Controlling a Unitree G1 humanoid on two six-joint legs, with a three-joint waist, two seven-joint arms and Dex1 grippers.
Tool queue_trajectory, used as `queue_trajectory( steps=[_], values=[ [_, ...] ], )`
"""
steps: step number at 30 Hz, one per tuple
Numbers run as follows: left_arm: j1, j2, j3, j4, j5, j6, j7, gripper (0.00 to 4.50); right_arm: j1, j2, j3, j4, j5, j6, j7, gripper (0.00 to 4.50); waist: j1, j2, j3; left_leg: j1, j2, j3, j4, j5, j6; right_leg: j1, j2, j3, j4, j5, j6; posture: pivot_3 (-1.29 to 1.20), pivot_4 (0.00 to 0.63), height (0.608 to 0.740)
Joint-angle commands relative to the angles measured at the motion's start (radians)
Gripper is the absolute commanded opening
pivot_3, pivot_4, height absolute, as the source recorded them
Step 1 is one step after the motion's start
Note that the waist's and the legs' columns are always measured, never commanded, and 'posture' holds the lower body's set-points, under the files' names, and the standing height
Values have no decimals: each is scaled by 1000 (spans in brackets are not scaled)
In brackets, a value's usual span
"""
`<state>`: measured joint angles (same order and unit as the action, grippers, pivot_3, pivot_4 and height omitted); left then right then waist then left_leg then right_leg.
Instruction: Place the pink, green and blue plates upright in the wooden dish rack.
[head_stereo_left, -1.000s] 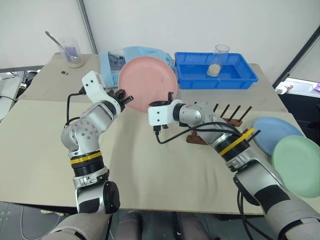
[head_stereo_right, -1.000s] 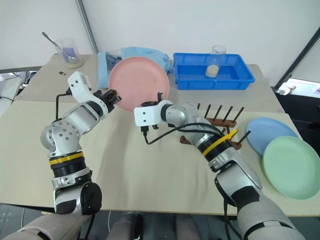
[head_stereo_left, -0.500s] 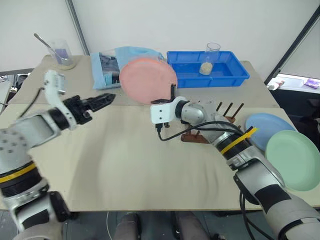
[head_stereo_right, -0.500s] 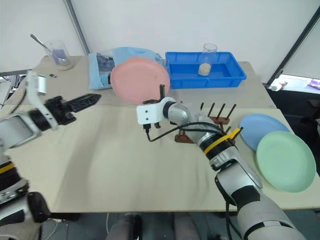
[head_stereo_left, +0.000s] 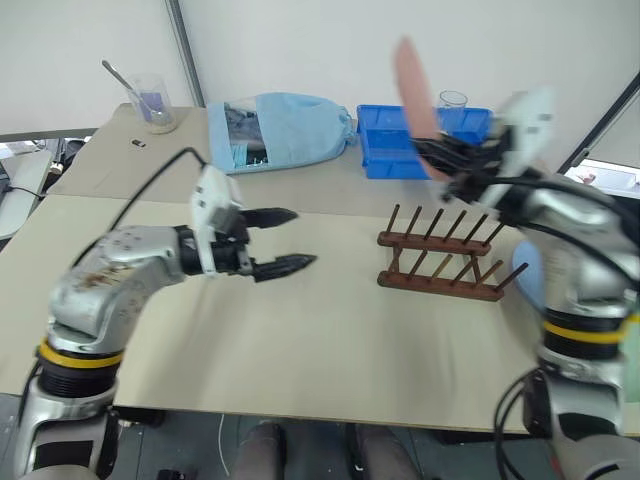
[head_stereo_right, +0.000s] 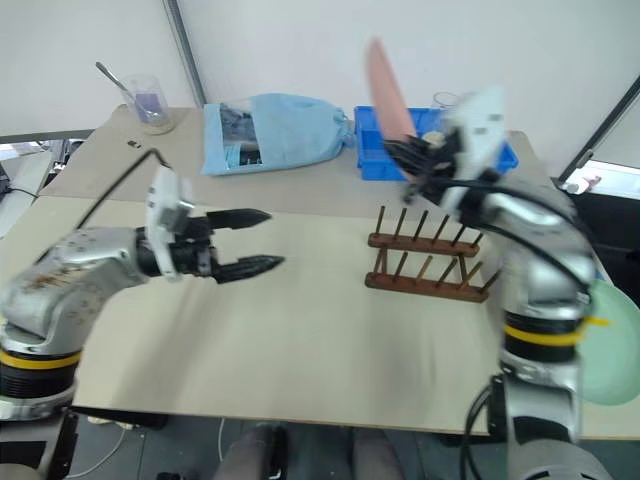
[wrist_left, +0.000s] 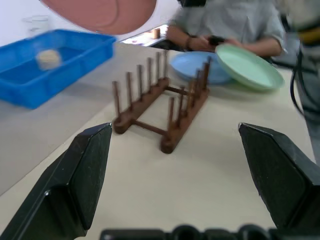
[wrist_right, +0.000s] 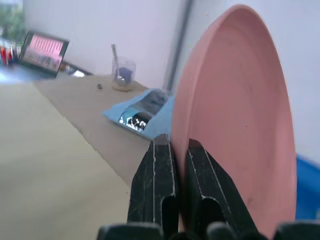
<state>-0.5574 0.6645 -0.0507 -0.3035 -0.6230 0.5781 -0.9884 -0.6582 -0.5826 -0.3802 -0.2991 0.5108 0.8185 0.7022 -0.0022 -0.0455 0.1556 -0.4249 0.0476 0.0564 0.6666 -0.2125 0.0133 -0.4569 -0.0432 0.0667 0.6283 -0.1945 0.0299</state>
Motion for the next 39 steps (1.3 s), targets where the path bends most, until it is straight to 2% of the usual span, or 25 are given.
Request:
queue_trajectory(
  steps=[1, 6, 12, 20, 26, 36, 39],
  values=[
    [-54, -34, -38, 20, 35, -95, -71, 4315, 41, -42, -220, -134, 244, 213, -69, 0, -9, 0, 0, 0, 0, 0, 0, 0, 0, 0, 1, 0, 0, 0, 0, 0, 150, 719],
    [-94, -77, -82, 72, 68, -157, -139, 4315, 128, -64, -404, -151, 461, 365, -188, 0, -20, 0, 0, 3, 1, -1, 0, 2, 3, 1, 3, 2, 2, -1, 3, 0, 150, 719],
    [-123, -117, -93, 102, 62, -173, -183, 4315, 222, -103, -474, -110, 594, 400, -270, 0, -19, 1, 0, 2, 0, -1, 1, 5, 8, 1, 3, 4, 2, 0, 9, 0, 150, 719],
    [-122, -143, -87, 98, 52, -162, -191, 4315, 294, -194, -453, -19, 619, 358, -248, 0, -15, 1, 0, 1, 0, -1, 1, 5, 8, 2, 3, 4, 1, 0, 10, 0, 150, 719],
    [-120, -152, -80, 89, 37, -149, -193, 4315, 315, -261, -397, 65, 580, 315, -187, 0, -15, 1, 0, 1, 0, -1, 2, 5, 8, 2, 3, 4, 1, 0, 10, 0, 150, 719],
    [-112, -159, -82, 82, 42, -150, -187, 4315, 241, -309, -291, 200, 554, 315, -184, 0, -16, 2, -1, 1, 0, -1, 2, 5, 8, 2, 3, 4, 1, 0, 11, 0, 150, 719],
    [-109, -161, -81, 81, 43, -150, -183, 4369, 215, -311, -269, 225, 529, 299, -200, 1187, -15, 2, -1, 1, 0, -1, 2, 5, 8, 2, 3, 4, 1, 0, 11, 0, 150, 719]
  ],
)
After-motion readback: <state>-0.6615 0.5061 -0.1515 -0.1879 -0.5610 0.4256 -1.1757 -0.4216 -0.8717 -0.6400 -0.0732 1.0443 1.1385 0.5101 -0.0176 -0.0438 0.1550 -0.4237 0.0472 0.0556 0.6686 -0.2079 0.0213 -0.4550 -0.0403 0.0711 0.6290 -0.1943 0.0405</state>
